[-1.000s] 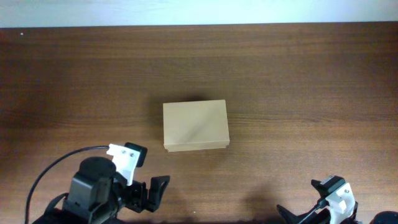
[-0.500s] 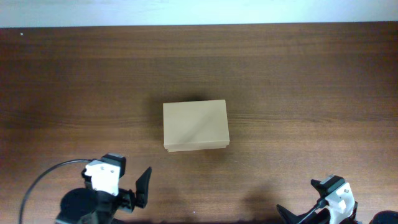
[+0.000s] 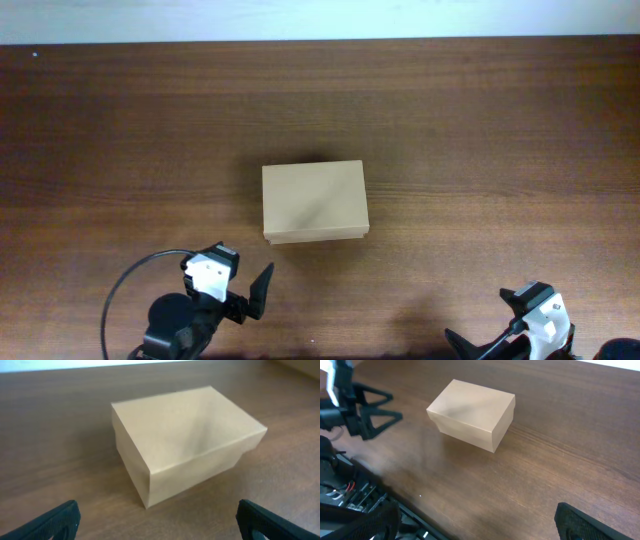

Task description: Pack container

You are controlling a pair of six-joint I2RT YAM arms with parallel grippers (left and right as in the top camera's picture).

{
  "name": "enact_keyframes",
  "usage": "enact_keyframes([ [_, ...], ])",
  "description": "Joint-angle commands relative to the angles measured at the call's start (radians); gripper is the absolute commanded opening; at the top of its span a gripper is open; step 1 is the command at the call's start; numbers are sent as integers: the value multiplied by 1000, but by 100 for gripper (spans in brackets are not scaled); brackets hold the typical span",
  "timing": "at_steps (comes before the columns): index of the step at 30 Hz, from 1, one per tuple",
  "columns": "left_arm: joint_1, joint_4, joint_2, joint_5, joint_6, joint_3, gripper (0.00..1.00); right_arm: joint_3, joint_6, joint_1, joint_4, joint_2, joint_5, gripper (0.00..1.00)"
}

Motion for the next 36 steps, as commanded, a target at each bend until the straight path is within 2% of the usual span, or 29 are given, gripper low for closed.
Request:
enact_keyframes([
  [1, 5, 30, -51, 59, 17, -61, 99, 2, -3, 3, 3, -3, -3, 99],
  [36, 5, 25, -81, 58, 39, -70, 99, 2, -3, 3, 3, -3, -3, 99],
])
